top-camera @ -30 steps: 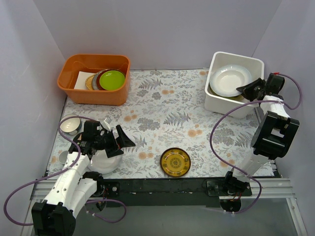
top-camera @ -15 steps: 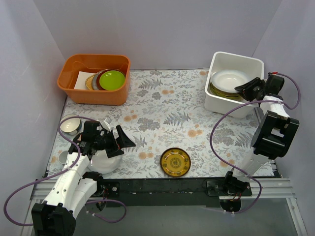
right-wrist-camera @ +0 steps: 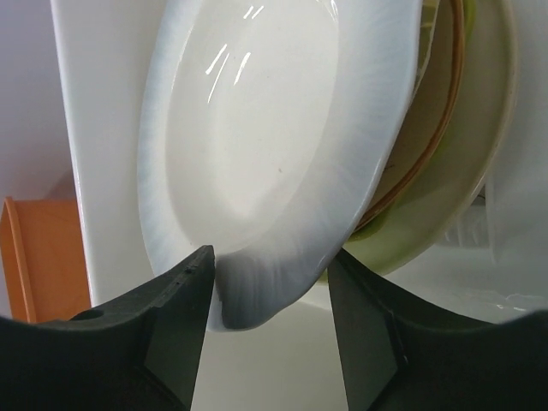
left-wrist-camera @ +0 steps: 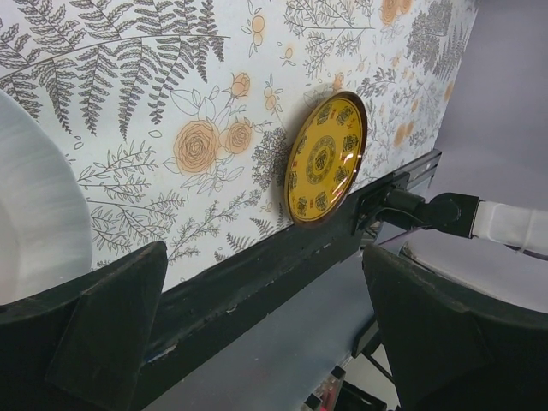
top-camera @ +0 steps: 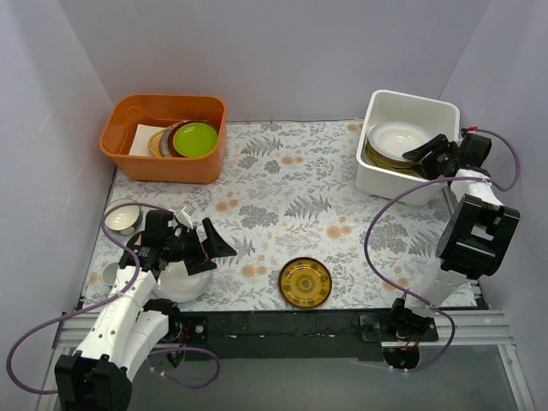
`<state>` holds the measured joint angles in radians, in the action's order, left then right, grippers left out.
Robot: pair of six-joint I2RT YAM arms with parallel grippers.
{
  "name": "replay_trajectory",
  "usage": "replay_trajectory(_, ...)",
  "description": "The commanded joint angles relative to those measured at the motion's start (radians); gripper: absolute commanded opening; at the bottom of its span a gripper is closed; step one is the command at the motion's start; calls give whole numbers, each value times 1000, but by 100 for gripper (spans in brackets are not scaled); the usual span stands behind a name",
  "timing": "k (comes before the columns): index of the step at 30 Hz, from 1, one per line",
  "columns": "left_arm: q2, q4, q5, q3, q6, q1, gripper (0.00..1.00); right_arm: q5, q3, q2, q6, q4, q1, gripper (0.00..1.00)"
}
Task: Place the plates into the plastic bin on the countertop
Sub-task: Place the plate in the plastic bin.
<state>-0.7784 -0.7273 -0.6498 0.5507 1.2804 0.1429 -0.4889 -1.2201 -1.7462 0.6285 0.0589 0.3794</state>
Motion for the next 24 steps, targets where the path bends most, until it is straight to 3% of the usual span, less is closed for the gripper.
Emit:
replay_trajectory(1, 30, 6, -34, -9, 7, -5, 98, -40, 33, 56, -46, 70, 9, 63)
replay_trajectory(24, 149, -14, -57, -20, 69, -5, 98, -132, 134, 240, -96, 190, 78, 68)
